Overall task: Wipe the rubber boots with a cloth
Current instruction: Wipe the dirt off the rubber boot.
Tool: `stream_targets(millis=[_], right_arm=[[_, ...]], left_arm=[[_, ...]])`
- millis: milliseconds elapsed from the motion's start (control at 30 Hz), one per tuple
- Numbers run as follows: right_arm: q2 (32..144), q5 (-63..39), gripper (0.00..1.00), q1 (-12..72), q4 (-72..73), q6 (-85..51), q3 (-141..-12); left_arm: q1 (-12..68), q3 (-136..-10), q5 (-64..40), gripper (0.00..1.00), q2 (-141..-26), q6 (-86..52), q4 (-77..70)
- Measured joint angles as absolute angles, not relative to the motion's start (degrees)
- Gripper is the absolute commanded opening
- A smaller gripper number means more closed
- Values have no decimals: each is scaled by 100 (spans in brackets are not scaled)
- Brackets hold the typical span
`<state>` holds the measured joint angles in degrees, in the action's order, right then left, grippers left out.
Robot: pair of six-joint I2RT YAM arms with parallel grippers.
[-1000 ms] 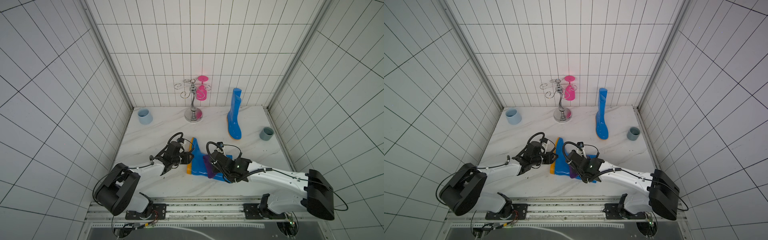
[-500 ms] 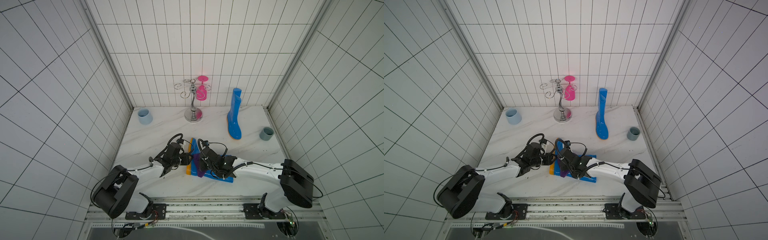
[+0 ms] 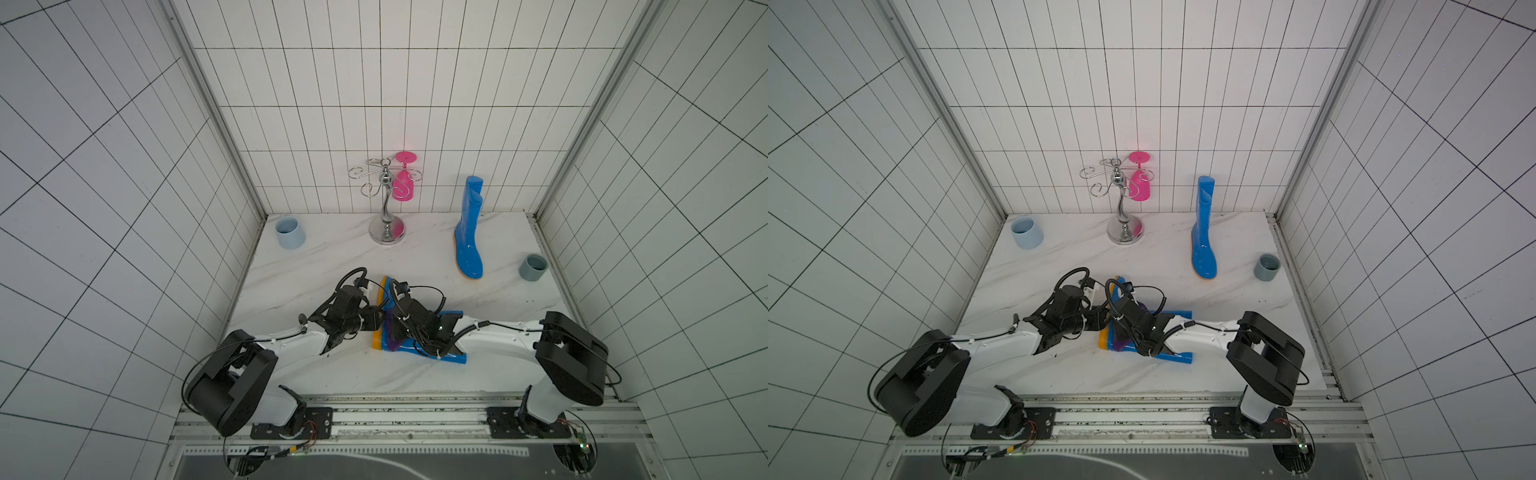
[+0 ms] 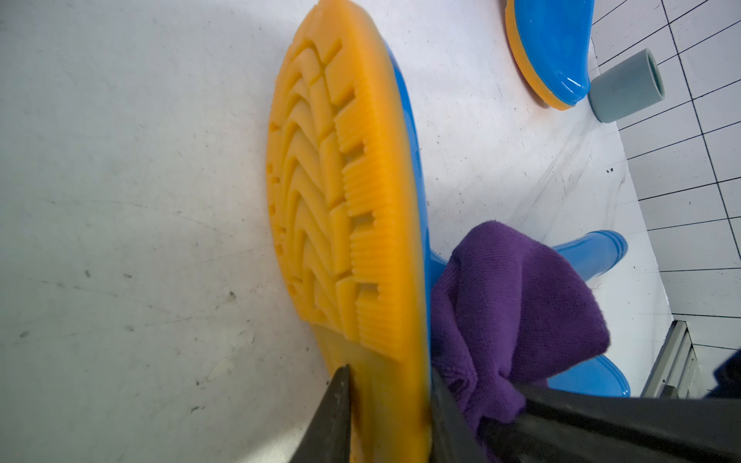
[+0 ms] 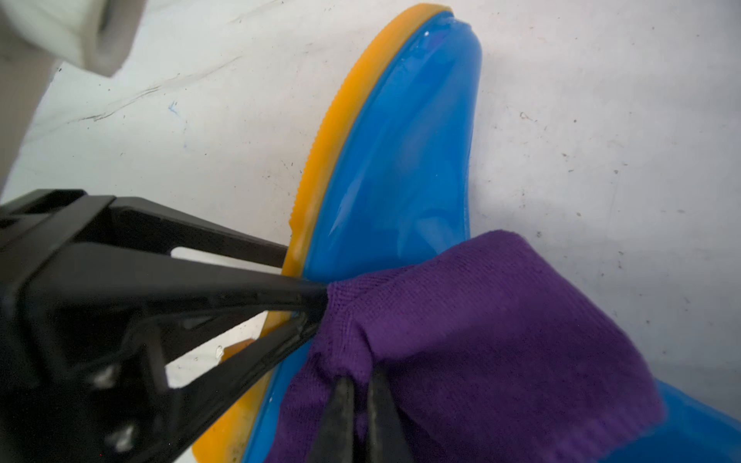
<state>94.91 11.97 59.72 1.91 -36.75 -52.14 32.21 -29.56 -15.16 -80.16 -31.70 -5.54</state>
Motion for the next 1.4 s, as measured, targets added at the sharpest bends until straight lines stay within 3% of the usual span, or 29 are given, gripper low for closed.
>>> stream_targets(millis=[767, 1400], right_arm=[[9738, 1365, 0, 5273, 860, -2963, -5275], [10818, 1013, 0, 4615, 1076, -2606, -6967]], left_arm=[[3363, -3033, -1369, 25, -8082, -3094, -523], [3389, -3092, -1352, 25, -8145, -3039, -480]])
